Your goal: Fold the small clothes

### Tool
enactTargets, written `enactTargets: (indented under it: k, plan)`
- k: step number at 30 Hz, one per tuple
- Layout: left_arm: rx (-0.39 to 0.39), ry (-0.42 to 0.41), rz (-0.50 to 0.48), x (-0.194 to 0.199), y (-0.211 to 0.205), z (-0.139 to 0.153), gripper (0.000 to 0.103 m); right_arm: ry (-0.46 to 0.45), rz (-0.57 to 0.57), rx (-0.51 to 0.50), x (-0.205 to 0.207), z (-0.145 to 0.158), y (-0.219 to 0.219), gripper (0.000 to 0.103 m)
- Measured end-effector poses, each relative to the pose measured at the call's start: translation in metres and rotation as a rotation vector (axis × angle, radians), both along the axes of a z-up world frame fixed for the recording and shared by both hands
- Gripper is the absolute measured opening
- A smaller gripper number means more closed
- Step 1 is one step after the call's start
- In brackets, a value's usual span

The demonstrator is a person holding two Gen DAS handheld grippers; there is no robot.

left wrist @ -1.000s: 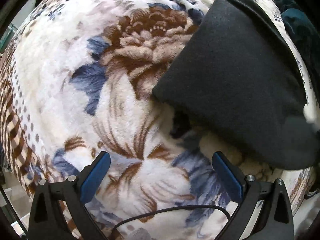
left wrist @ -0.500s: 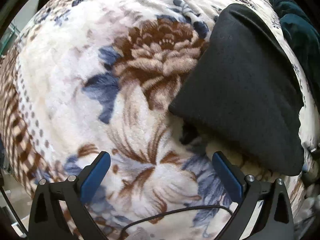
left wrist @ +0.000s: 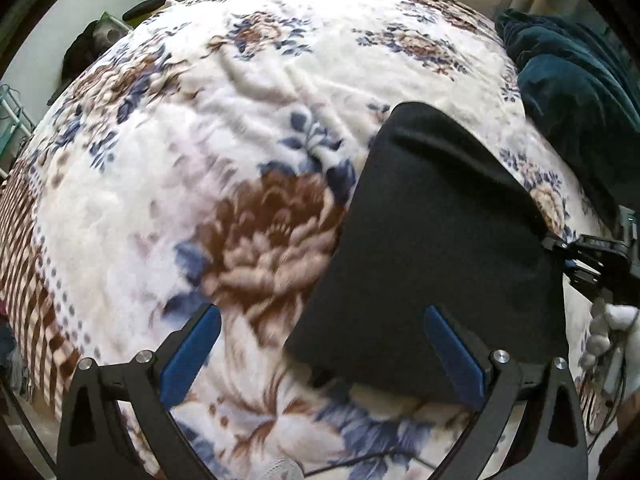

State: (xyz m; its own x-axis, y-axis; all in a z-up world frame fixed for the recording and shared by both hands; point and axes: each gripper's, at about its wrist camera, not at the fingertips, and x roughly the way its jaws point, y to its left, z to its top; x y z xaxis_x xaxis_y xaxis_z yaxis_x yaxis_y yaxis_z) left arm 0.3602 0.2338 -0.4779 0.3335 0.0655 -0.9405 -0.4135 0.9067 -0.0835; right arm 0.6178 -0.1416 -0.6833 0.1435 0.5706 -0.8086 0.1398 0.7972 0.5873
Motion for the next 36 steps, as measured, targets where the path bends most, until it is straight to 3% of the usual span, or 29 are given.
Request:
enactTargets:
  k: [8,11,14,16,18,23,28,29,31,36]
  plan:
    - [0.018,-0.026,-0.008,0.041,-0.010,-0.015,0.103,-0.212,0.024,-0.106,-0.002,0.074,0.014,0.010]
    - [0.043,-0.019,-0.026,0.057,-0.011,-0.021,0.103,-0.236,0.037,-0.152,0.009,0.081,0.022,0.010]
    - [0.054,-0.001,-0.036,0.069,-0.008,-0.025,0.103,-0.178,0.056,-0.198,0.025,0.057,0.023,0.012]
    - [0.054,0.000,-0.038,0.074,-0.004,-0.024,0.103,-0.055,0.086,-0.226,0.028,0.039,0.020,0.024]
    - [0.065,-0.006,-0.047,0.075,-0.001,-0.023,0.103,-0.029,0.060,-0.254,0.017,0.044,0.008,0.039]
    - [0.054,0.016,-0.040,0.069,0.003,-0.025,0.103,0.066,-0.013,-0.224,-0.040,0.059,-0.035,0.039]
    - [0.046,0.057,-0.031,0.051,-0.005,-0.027,0.103,0.266,-0.238,-0.042,-0.135,0.040,-0.061,0.042]
    - [0.044,0.064,-0.032,0.046,-0.007,-0.027,0.103,0.290,-0.297,0.001,-0.153,0.035,-0.060,0.048]
    - [0.038,0.082,-0.042,0.039,-0.014,-0.028,0.103,0.311,-0.393,0.085,-0.178,0.028,-0.053,0.049]
    - [0.033,0.114,-0.059,0.029,-0.022,-0.032,0.103,0.383,-0.513,0.201,-0.182,-0.011,-0.018,0.053]
